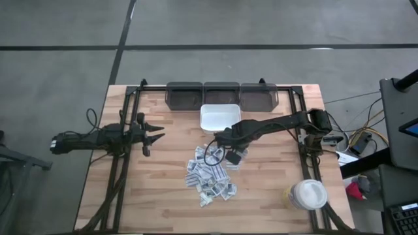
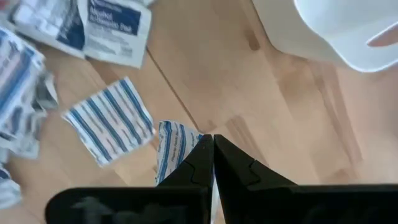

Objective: Pick & Place First Aid Supplies
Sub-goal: Put the blue bandage into the middle black bin

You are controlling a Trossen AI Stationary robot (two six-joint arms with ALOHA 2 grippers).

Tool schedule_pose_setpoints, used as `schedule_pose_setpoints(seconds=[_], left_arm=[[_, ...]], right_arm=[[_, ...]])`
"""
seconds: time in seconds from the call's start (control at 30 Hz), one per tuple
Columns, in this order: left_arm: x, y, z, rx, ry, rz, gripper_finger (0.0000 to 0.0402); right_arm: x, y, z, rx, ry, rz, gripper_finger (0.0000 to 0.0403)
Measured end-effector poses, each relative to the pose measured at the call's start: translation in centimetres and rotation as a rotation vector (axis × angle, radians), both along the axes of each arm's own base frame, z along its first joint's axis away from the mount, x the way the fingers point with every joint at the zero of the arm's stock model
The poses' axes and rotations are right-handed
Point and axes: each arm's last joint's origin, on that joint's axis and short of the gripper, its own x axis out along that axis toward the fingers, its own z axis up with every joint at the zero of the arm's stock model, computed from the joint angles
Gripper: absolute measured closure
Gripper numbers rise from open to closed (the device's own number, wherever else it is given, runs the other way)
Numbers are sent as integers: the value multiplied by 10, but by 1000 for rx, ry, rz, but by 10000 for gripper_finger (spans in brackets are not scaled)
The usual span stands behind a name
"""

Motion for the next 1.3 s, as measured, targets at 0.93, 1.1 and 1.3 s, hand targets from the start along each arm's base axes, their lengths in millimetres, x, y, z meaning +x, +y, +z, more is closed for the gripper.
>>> schedule_pose_setpoints(seconds=[0.93, 1.1, 1.3], left_arm=[[0, 0, 0, -153, -37, 12, 278], [0, 0, 0, -153, -37, 12, 278], [0, 0, 0, -153, -37, 12, 278]], right_arm=[[47, -84, 28, -208, -713, -555, 394], [41, -107, 27, -212, -710, -682, 394], [20, -124, 23, -250, -545, -738, 394]])
